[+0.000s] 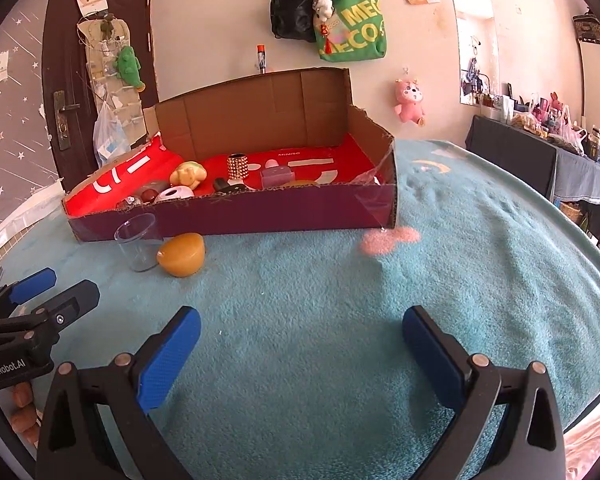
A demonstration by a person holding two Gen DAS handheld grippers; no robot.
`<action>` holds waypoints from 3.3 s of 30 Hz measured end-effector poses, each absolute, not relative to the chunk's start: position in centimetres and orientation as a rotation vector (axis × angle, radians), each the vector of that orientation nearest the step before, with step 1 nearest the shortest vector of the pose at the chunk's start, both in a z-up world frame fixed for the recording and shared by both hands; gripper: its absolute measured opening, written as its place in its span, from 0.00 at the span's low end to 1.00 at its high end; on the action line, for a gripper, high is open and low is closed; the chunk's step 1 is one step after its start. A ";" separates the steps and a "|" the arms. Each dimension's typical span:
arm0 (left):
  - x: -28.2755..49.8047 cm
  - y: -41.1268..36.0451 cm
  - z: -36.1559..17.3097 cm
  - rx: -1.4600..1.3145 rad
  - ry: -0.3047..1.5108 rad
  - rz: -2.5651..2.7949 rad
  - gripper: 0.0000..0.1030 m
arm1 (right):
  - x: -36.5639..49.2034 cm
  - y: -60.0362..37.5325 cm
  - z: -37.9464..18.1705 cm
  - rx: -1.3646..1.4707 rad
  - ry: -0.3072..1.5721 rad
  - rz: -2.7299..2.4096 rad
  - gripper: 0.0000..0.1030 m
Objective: Organize rigid objects
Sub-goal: 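Open both tools and withdraw them from the box toward the cup, then grasp the clear plastic cup with the left tool while the right tool grasps the orange soap disc, then carry both held items into the box and lower them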
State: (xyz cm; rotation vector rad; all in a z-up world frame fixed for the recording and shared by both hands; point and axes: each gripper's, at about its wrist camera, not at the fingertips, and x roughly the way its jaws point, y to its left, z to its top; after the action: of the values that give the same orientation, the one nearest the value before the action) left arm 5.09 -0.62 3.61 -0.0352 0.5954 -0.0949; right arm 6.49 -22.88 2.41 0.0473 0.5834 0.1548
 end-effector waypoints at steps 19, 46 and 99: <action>8.4 -0.3 5.8 0.040 0.708 -0.294 0.96 | 10.5 -21.5 4.3 0.034 0.729 0.365 1.00; 13.9 -2.6 5.3 0.168 0.852 -0.521 0.45 | 16.0 -16.6 4.3 -0.172 0.884 0.642 0.71; 32.1 -3.0 10.8 0.085 0.954 -0.365 0.38 | 33.1 -17.2 11.8 -0.108 0.964 0.397 0.39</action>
State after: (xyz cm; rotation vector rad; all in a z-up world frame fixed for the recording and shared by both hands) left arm 32.11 -3.00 10.80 0.0850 0.9542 -0.3652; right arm 33.07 -17.18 11.75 -0.1075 0.9639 0.3969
